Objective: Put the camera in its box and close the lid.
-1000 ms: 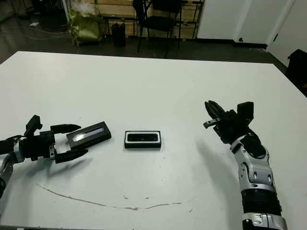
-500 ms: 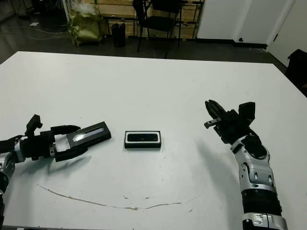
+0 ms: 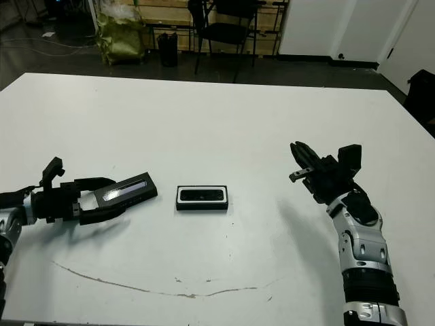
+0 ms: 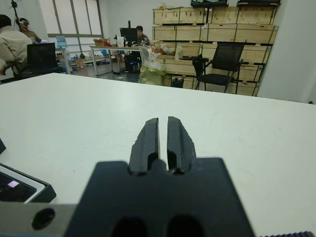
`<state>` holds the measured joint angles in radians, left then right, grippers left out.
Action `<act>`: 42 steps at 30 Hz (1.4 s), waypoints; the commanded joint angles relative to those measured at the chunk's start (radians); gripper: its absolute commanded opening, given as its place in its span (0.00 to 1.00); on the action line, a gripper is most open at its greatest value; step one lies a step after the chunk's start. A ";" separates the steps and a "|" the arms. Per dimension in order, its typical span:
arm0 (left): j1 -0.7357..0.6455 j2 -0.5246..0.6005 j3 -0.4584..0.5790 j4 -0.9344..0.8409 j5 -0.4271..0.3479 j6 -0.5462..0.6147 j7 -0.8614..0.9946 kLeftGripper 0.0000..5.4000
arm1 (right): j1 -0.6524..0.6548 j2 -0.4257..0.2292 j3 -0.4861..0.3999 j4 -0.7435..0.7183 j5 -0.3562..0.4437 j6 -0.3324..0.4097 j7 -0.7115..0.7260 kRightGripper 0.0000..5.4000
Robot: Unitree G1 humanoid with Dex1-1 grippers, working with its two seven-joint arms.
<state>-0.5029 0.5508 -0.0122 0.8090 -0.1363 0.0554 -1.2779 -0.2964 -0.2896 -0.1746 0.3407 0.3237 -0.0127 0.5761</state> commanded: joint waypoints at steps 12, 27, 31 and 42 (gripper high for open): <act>0.006 0.103 -0.164 -0.231 0.146 0.117 0.055 0.45 | 0.005 -0.012 -0.003 0.016 -0.017 0.019 -0.013 0.00; -0.029 0.047 -0.034 -0.096 -0.063 0.067 -0.055 0.45 | 0.004 -0.011 0.002 0.013 -0.014 0.030 -0.010 0.00; -0.048 0.026 0.064 -0.101 -0.185 0.099 -0.086 0.45 | 0.005 -0.011 0.003 0.022 -0.016 0.026 -0.005 0.00; -0.189 -0.020 0.087 -0.143 -0.298 0.198 -0.171 0.45 | 0.008 -0.001 0.015 0.009 -0.021 0.029 -0.015 0.00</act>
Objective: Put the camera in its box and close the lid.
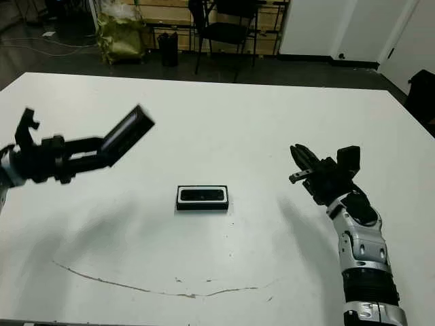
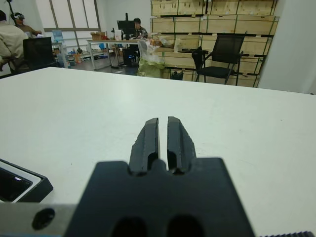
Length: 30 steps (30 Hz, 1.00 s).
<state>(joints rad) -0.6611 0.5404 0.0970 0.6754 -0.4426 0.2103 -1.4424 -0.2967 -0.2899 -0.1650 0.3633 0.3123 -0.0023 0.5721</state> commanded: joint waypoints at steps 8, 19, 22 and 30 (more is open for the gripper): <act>-0.179 -0.001 -0.176 0.073 0.176 -0.030 -0.073 0.45 | 0.006 0.000 0.006 0.007 -0.011 0.000 -0.005 0.00; -0.317 -0.059 -0.314 0.114 0.339 -0.010 -0.053 0.45 | -0.011 0.012 0.008 0.107 -0.018 -0.086 0.023 0.00; -0.317 -0.075 -0.324 0.085 0.348 0.030 -0.028 0.45 | -0.026 0.019 -0.003 0.165 -0.004 -0.125 0.048 0.00; -0.271 -0.096 -0.351 -0.121 0.363 0.321 0.128 0.45 | -0.056 0.032 -0.021 0.267 0.008 -0.181 0.078 0.00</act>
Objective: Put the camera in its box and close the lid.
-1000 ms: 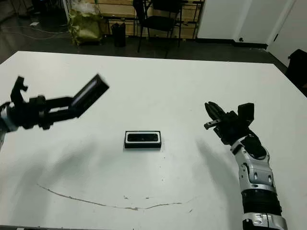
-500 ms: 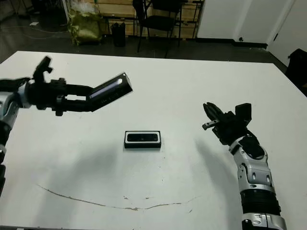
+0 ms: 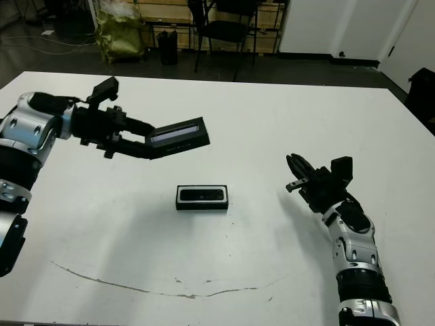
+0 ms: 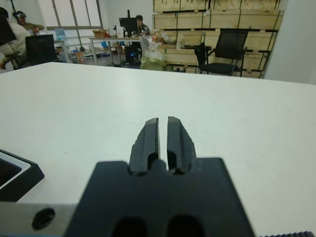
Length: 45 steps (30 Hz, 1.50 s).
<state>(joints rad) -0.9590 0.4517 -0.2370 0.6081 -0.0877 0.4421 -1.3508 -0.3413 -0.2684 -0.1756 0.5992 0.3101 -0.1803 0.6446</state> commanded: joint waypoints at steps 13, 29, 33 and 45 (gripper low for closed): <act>0.023 -0.015 -0.154 -0.209 0.028 0.257 0.082 0.45 | -0.009 0.030 -0.017 0.032 0.011 -0.014 -0.012 0.00; 0.004 -0.078 -0.276 -0.104 0.089 0.109 0.009 0.45 | -0.005 0.038 -0.012 0.020 0.008 -0.019 -0.022 0.00; 0.006 -0.098 -0.286 -0.062 0.096 0.075 -0.014 0.45 | -0.001 0.039 -0.011 0.010 0.008 -0.004 -0.031 0.00; 0.006 -0.120 -0.297 0.007 0.141 -0.079 -0.051 0.45 | -0.002 0.041 -0.015 0.018 0.015 -0.016 -0.019 0.00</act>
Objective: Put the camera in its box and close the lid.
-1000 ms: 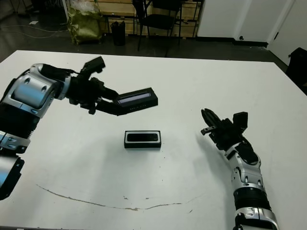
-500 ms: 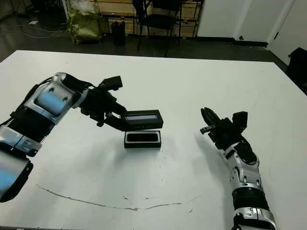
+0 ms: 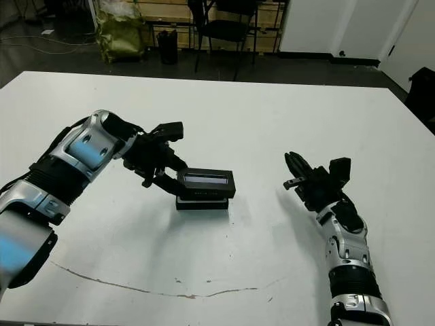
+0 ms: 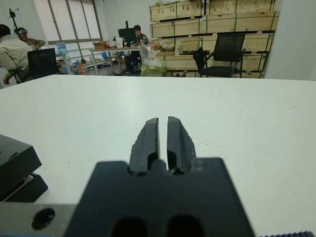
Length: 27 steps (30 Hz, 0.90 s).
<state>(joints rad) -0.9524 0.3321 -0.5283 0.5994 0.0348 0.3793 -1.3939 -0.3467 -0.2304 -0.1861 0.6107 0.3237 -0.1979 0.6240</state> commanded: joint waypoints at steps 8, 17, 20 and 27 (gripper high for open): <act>0.006 0.000 -0.008 0.026 0.036 -0.018 -0.023 0.45 | 0.009 0.002 -0.002 -0.008 0.000 0.010 -0.005 0.00; 0.010 0.002 -0.018 0.011 0.067 0.022 -0.005 0.45 | 0.012 0.002 -0.002 -0.010 -0.005 0.006 -0.010 0.00; 0.011 -0.002 -0.018 0.008 0.071 0.050 -0.004 0.45 | 0.013 0.000 0.000 -0.009 -0.007 0.005 -0.010 0.00; 0.015 -0.008 -0.019 0.009 0.071 0.067 -0.002 0.45 | 0.010 -0.001 -0.003 0.002 -0.003 -0.001 0.003 0.00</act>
<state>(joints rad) -0.9515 0.3244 -0.5348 0.6032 0.0866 0.4469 -1.4019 -0.3440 -0.2303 -0.1858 0.5993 0.3232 -0.2000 0.6243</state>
